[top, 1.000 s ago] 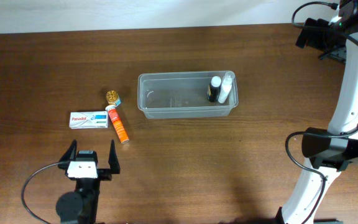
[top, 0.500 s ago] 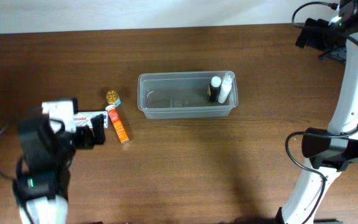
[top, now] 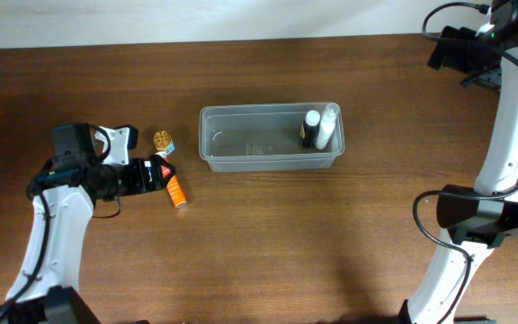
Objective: Pack container
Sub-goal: 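Move the left gripper toward the Panadol box and gold jar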
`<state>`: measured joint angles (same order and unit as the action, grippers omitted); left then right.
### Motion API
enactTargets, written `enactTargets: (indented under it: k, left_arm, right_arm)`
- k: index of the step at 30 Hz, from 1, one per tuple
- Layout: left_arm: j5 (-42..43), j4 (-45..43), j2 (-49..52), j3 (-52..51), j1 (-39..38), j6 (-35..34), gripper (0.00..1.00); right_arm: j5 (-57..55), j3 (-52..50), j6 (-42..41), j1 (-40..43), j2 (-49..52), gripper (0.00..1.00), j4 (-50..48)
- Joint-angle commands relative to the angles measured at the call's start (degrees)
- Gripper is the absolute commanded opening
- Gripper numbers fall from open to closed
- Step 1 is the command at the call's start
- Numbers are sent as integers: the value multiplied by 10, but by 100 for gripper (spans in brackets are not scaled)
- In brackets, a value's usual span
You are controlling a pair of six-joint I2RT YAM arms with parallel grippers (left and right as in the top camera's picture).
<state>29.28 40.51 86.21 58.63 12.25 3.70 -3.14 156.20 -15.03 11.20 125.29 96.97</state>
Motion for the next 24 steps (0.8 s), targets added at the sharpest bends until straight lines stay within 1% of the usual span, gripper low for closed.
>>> enactTargets:
  k: [1,5,8,9,10,13,19,22,24]
  left_arm:
    - [20,-16,9,11,3,14,100]
    - [7,-29,9,16,3,26,99]
    - [-49,-17,10,33,3,13,99]
    - [-75,-8,10,43,3,3,100]
    - [-114,12,10,64,3,-21,99]
    - [-166,50,10,102,3,-70,99]
    - [-242,125,14,163,3,-145,99]
    - [-271,148,27,175,3,-178,99]
    - [-276,152,39,175,3,-208,99]
  right_arm:
    - [1,6,-4,-2,-6,98,2]
    - [1,6,-4,-2,-6,98,2]
    - [1,6,-4,-2,-6,98,2]
    - [1,5,-4,-2,-6,98,2]
    - [1,6,-4,-2,-6,98,2]
    - [1,6,-5,-2,-6,98,2]
    - [1,6,-4,-2,-6,98,2]
    - [1,6,-4,-2,-6,98,2]
    - [1,6,-5,-2,-6,98,2]
